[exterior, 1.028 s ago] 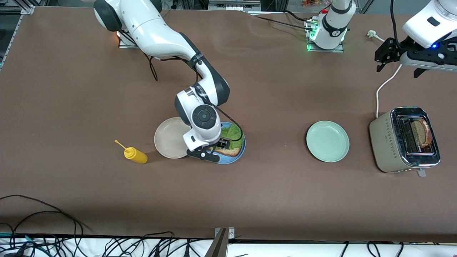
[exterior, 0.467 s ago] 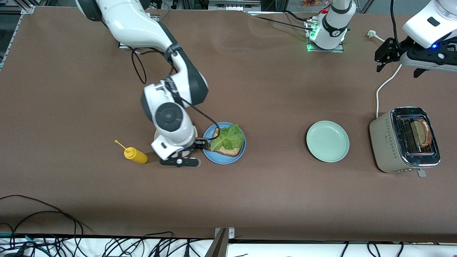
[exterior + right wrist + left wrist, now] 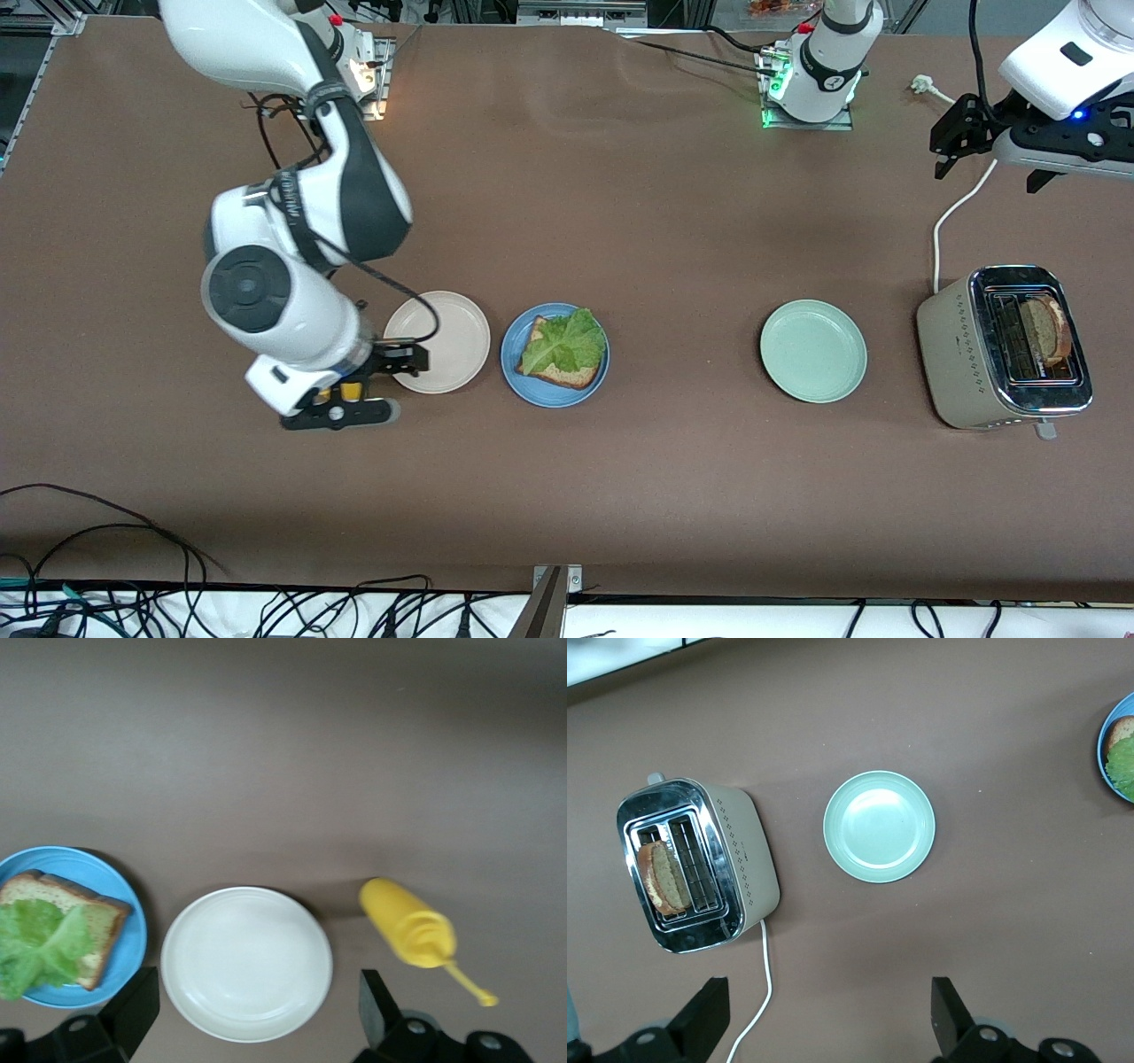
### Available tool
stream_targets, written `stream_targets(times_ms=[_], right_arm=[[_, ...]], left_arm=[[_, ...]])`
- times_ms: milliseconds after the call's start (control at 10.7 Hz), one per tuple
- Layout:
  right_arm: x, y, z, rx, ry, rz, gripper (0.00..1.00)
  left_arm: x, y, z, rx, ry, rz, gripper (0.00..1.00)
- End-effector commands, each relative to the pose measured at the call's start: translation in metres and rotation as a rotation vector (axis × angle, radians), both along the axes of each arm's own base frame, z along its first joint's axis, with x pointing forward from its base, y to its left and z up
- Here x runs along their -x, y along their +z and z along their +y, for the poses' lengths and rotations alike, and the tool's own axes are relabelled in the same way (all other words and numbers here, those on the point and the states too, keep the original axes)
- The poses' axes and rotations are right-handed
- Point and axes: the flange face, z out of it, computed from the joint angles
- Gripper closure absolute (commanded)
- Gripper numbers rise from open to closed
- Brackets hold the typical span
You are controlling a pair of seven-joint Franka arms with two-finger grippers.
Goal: Make sandwich in blue plate with both arms
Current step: 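Move the right gripper toward the yellow squeeze bottle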
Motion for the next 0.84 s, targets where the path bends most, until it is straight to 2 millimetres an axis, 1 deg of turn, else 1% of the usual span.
stream_targets(times_ms=[0, 187, 280, 374, 467, 561, 654, 747], right_arm=[[0.003, 0.03, -0.056, -0.039, 0.084, 0.019, 0.0], [0.001, 0.042, -0.097, -0.057, 0.212, 0.023, 0.0], [0.004, 0.049, -0.111, -0.089, 0.284, 0.026, 0.0], [0.011, 0.052, -0.129, -0.119, 0.326, 0.039, 0.0], [0.015, 0.051, -0.146, -0.138, 0.383, 0.048, 0.0], [0.016, 0.053, -0.161, -0.151, 0.475, 0.041, 0.0], [0.014, 0.049, -0.178, -0.188, 0.553, 0.032, 0.0], [0.012, 0.039, -0.199, -0.258, 0.608, 0.019, 0.0]], left_arm=[[0.002, 0.003, 0.0, 0.017, 0.005, 0.004, 0.0], [0.002, 0.003, 0.0, 0.017, 0.004, 0.004, 0.0], [0.002, 0.003, 0.0, 0.017, 0.004, 0.004, 0.0], [0.002, 0.003, 0.0, 0.017, 0.008, 0.005, 0.0], [0.002, 0.003, 0.0, 0.017, 0.01, 0.005, 0.0], [0.001, 0.002, 0.002, 0.014, 0.013, 0.006, 0.0], [-0.001, 0.001, 0.012, 0.016, 0.025, 0.008, 0.0], [-0.001, 0.002, 0.016, 0.016, 0.03, 0.005, 0.0]])
